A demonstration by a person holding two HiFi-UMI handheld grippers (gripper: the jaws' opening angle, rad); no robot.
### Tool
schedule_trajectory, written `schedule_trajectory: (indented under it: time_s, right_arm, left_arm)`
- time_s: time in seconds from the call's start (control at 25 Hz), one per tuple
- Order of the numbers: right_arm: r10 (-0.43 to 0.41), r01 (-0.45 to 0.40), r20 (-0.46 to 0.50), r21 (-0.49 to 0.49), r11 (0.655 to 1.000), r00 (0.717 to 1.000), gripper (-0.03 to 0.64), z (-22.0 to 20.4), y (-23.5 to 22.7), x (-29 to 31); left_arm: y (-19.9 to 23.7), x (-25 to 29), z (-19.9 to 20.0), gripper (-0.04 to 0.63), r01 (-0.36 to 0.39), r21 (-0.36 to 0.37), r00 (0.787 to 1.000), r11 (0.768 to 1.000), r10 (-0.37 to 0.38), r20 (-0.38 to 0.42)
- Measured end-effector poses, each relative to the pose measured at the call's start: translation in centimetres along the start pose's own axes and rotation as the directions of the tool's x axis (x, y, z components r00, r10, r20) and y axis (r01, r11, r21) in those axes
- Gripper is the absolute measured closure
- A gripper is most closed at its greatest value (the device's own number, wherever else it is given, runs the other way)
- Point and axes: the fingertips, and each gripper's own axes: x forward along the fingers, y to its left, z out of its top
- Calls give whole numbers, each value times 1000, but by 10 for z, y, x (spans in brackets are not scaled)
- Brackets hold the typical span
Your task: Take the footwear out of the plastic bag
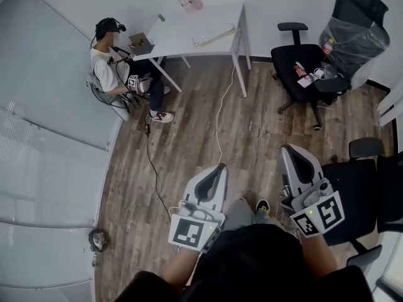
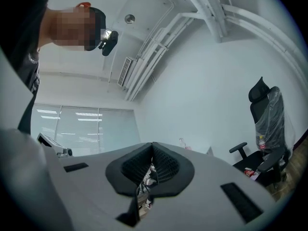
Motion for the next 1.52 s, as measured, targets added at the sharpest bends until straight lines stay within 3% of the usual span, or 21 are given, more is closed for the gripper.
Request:
schedule_trajectory:
  time_s: [0.48,0.76,1.04,1.16,1.32,1.52]
  right_arm:
    - [1,-1,-23,1,1000,1000,599,-25,-38,61]
    - [46,-46,-90,-4,999,995,598,-55,-67,163]
    - [46,-53,-109,-59,997,993,598,-56,-91,266]
    - [87,-108,-143,-140,984,986,598,-60,-92,296]
    - [122,-170,-211,-228,959,970,598,-63,-107,318]
    - [106,-174,-253,-265,948,962,598,-51,-135,327]
  left_arm:
    - [49,56,-31,572,18,-56,999,998,-21,-41]
    - [131,125,-35,572,-13,-101,999,995,9,-43]
    - [219,187,-15,572,0,-143,1000,990,0,-1]
    - [244,202,-11,572,14,-121,1000,993,-13,13]
    - [262,225,-17,572,40,-110,999,993,-41,0]
    - [269,254,-16,572,70,-120,998,990,-70,2]
